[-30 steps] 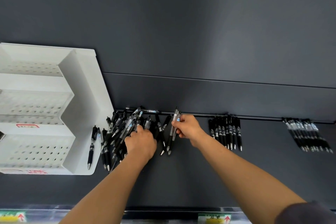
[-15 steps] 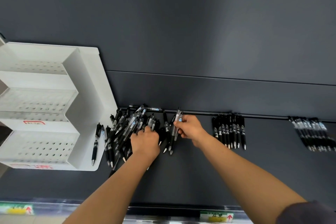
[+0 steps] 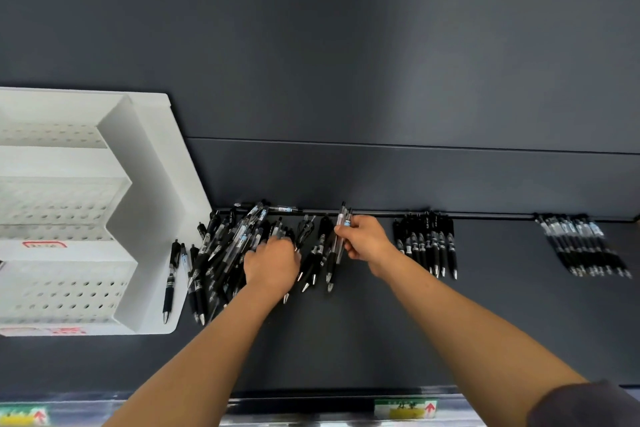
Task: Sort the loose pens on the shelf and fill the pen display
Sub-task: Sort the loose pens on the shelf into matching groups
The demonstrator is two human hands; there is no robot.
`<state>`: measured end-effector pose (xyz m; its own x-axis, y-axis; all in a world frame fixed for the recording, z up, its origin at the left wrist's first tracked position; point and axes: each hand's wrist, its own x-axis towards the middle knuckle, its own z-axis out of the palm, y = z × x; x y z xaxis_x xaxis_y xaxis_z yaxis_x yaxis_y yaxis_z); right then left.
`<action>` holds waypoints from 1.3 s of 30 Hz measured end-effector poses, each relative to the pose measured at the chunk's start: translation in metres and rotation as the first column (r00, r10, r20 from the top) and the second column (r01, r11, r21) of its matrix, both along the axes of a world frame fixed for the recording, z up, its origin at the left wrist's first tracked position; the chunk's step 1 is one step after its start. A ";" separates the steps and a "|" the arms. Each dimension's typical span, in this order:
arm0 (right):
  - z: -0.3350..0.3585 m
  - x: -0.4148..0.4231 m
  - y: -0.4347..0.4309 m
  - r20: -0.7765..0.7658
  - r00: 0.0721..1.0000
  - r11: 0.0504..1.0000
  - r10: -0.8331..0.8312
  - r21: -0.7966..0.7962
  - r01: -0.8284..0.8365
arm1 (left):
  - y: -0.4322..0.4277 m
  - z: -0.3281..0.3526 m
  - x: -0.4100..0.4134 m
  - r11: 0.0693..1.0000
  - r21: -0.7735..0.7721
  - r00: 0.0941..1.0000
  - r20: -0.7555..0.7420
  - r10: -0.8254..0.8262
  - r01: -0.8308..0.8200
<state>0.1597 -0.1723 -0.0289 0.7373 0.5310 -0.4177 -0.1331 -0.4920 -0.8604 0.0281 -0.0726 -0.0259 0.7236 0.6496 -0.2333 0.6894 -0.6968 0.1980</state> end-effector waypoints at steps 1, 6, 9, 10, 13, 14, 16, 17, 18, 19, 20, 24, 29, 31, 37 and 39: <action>0.002 0.002 -0.002 0.008 1.000 1.000 -0.007 0.004 0.007 | -0.001 0.003 0.005 1.000 0.014 0.999 0.031 -0.018 0.018; 0.010 0.019 -0.026 0.137 0.990 0.999 -0.040 -0.031 0.045 | -0.025 0.015 0.041 0.979 -0.180 0.984 0.163 -0.066 0.096; 0.014 0.037 -0.049 0.178 0.981 0.994 -0.079 -0.055 0.090 | -0.041 0.008 0.067 0.946 -0.311 0.980 0.197 -0.033 0.095; 0.014 0.044 -0.058 0.180 0.980 0.993 -0.089 -0.062 0.101 | -0.046 0.005 0.075 0.937 -0.342 0.980 0.199 -0.008 0.078; 0.015 0.060 -0.085 0.175 0.978 0.987 -0.113 -0.090 0.130 | -0.060 -0.008 0.094 0.910 -0.413 0.983 0.176 0.059 0.019; 0.016 0.066 -0.094 0.175 0.977 0.985 -0.121 -0.103 0.140 | -0.065 -0.011 0.099 0.905 -0.425 0.985 0.155 0.074 -0.001; 0.016 0.077 -0.110 0.177 0.976 0.982 -0.126 -0.121 0.148 | -0.075 -0.017 0.109 0.903 -0.427 0.986 0.129 0.108 -0.043; 0.016 0.083 -0.118 0.179 0.976 0.981 -0.126 -0.123 0.149 | -0.080 -0.018 0.113 0.904 -0.424 0.985 0.130 0.115 -0.050; 0.016 0.088 -0.124 0.181 0.975 0.981 -0.125 -0.124 0.149 | -0.084 -0.018 0.117 0.905 -0.423 0.984 0.142 0.112 -0.042; 0.015 0.094 -0.132 0.185 0.975 0.980 -0.127 -0.127 0.151 | -0.090 -0.019 0.122 0.904 -0.428 0.982 0.159 0.100 -0.023; 0.015 0.099 -0.139 0.189 0.974 0.980 -0.125 -0.132 0.152 | -0.096 -0.019 0.127 0.898 -0.440 0.980 0.177 0.091 -0.004; 0.012 0.117 -0.158 0.233 0.971 0.974 -0.042 -0.206 0.092 | -0.113 -0.022 0.142 0.879 -0.476 0.972 0.215 0.094 0.021; 0.010 0.144 -0.184 0.304 0.945 0.930 0.120 -0.367 0.000 | -0.130 -0.018 0.151 0.990 -0.136 0.990 0.142 0.001 0.019; 0.010 0.156 -0.197 0.336 0.929 0.905 0.153 -0.425 0.005 | -0.142 -0.013 0.160 0.997 -0.063 0.982 0.184 -0.038 0.050; 0.013 0.203 -0.242 0.386 0.907 0.853 0.167 -0.518 0.064 | -0.184 -0.007 0.204 0.970 -0.055 0.949 0.228 -0.219 0.237; 0.015 0.220 -0.256 0.398 0.901 0.825 0.172 -0.558 0.089 | -0.198 -0.009 0.217 0.955 -0.051 0.937 0.217 -0.275 0.292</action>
